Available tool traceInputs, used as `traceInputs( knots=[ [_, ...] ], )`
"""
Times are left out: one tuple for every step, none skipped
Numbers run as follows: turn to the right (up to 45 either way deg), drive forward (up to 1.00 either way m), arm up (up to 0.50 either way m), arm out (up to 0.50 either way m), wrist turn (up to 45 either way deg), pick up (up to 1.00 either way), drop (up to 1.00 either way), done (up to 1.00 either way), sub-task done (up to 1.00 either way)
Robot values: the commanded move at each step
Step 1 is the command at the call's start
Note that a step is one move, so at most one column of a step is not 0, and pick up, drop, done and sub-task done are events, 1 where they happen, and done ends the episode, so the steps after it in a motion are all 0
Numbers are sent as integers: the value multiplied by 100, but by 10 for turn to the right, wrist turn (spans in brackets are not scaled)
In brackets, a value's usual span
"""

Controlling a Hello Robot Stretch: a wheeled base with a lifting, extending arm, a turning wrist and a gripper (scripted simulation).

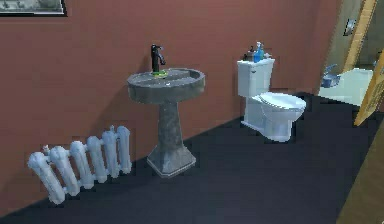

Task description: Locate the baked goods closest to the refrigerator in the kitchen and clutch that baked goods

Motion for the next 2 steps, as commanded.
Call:
traceInputs(
  knots=[
    [0,5,0,0,0,0,0,0,0],
    [0,45,0,0,0,0,0,0,0]
  ],
)
